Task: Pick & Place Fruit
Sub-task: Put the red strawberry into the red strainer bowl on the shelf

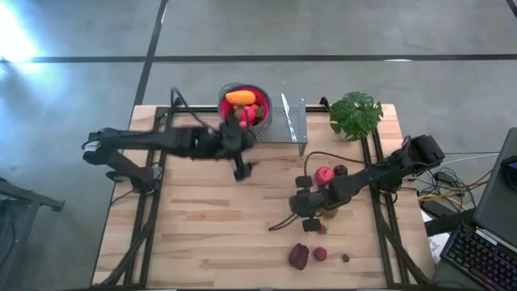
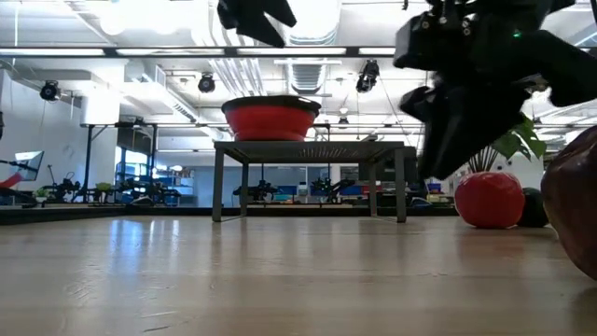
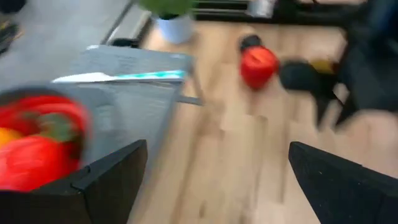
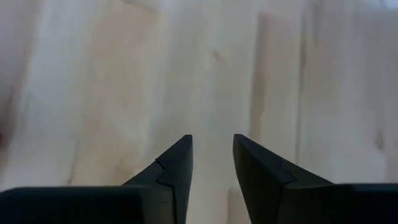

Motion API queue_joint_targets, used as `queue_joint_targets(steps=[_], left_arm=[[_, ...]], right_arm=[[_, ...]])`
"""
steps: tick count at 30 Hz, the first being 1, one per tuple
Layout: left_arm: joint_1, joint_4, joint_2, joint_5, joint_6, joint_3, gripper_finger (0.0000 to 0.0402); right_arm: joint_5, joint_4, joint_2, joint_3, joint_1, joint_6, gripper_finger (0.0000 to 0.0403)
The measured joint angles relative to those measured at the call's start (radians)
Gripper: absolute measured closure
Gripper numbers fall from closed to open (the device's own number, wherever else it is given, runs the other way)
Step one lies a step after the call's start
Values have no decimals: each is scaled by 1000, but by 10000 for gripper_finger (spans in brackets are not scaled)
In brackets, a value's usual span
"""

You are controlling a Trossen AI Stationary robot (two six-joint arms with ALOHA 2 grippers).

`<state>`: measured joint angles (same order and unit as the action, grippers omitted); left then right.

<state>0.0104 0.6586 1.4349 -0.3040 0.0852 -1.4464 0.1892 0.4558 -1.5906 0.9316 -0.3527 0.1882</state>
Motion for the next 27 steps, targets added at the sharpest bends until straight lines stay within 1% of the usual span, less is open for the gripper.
queue_joint_targets(steps=[3,6,9,12,14,17,21,27], left_arm=[[81,-150,-13,-6,-18,107,7],[159,-347,-35,-8,-32,226,7],[226,-538,-61,-10,-37,335,7],[287,-726,-82,-10,-62,425,7],[321,-814,-85,-10,-89,473,7],[358,-891,-89,-7,-94,519,7],[380,-911,-90,-6,-87,550,7],[380,-968,-90,0,-83,592,7]], right_arm=[[23,84,0,16,-43,83,285],[27,169,0,34,-100,162,281],[55,247,0,60,-157,245,278],[58,280,0,85,-213,316,275],[58,288,0,101,-247,374,272],[58,318,0,121,-295,483,267],[72,346,0,131,-358,602,262],[100,353,0,105,-404,706,260]])
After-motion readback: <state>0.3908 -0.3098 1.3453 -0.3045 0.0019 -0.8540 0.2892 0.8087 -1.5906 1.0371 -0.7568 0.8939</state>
